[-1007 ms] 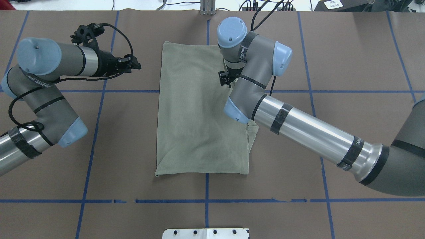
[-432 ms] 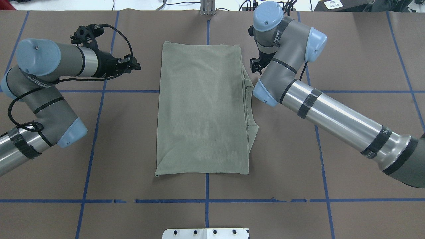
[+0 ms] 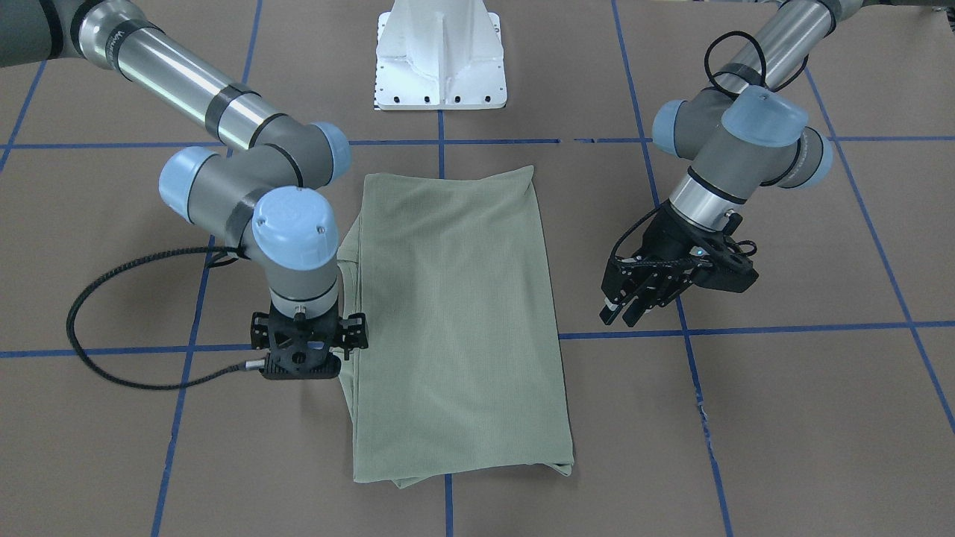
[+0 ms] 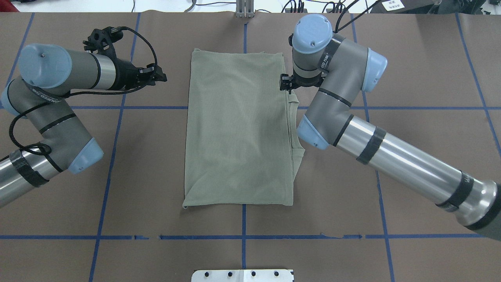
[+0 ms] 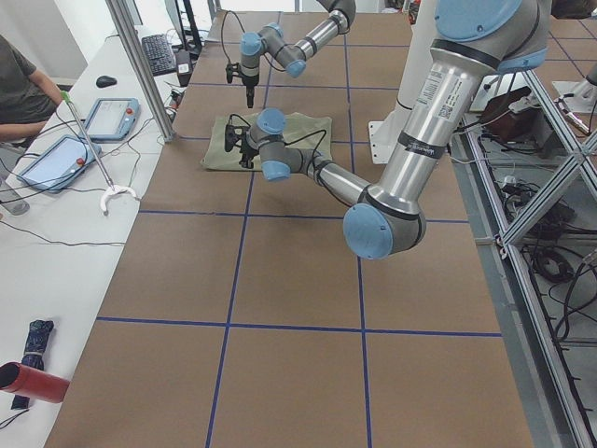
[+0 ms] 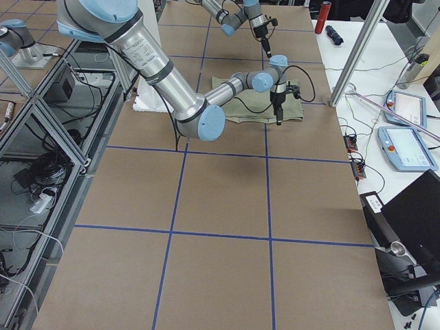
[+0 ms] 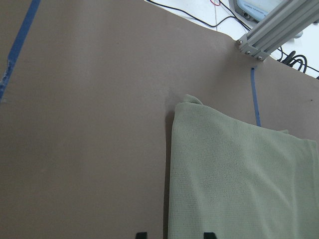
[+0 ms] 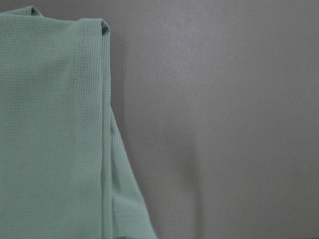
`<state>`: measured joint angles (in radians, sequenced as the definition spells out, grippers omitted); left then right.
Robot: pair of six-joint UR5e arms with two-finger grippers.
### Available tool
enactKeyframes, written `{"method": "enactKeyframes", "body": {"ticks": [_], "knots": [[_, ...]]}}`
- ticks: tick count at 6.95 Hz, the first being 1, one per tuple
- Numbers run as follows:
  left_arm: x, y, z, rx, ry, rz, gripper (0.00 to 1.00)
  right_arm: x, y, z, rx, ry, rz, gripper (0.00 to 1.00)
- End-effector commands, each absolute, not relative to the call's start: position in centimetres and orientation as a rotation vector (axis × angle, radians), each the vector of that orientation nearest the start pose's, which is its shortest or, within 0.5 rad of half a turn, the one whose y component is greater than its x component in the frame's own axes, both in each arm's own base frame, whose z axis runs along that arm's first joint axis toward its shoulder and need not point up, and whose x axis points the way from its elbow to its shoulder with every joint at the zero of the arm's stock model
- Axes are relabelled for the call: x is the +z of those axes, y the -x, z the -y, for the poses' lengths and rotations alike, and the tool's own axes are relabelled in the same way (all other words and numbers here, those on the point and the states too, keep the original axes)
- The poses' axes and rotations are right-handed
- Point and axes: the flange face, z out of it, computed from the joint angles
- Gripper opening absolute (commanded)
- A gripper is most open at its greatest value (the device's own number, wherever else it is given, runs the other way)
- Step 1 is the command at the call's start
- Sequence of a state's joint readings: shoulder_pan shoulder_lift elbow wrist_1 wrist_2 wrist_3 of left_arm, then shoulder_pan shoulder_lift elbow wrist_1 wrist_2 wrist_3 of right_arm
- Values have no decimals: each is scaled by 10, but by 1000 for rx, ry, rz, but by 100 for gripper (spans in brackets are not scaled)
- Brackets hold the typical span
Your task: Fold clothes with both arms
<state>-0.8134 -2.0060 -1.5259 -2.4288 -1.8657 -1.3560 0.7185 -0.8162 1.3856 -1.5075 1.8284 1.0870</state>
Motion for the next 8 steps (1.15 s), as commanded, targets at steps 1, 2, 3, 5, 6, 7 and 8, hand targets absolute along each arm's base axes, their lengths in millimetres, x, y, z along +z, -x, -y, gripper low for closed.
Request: {"method": "enactKeyframes", "body": {"ticks": [1,2,3,5,6,7,8], "knots": [[338,-379,553,-326,-374,-1210,48,253,504,484,422,-96,785,100],[338,-378,553,-325,-373,-1211,48,244,525,435,540,-75,816,100],[337,-377,554,-326,-375,-1212,48,245,538,398,652,-18,830,100],[338,-377,553,-326,-375,-1212,48,266,560,353,727,28,805,100],[336,-376,553,-327,-377,-1215,48,268,567,343,725,41,800,100],[336,-376,553,-328,-378,-1214,48,268,569,339,727,47,800,100],[336,-376,552,-328,-379,-1215,48,266,570,336,742,61,804,100]]}}
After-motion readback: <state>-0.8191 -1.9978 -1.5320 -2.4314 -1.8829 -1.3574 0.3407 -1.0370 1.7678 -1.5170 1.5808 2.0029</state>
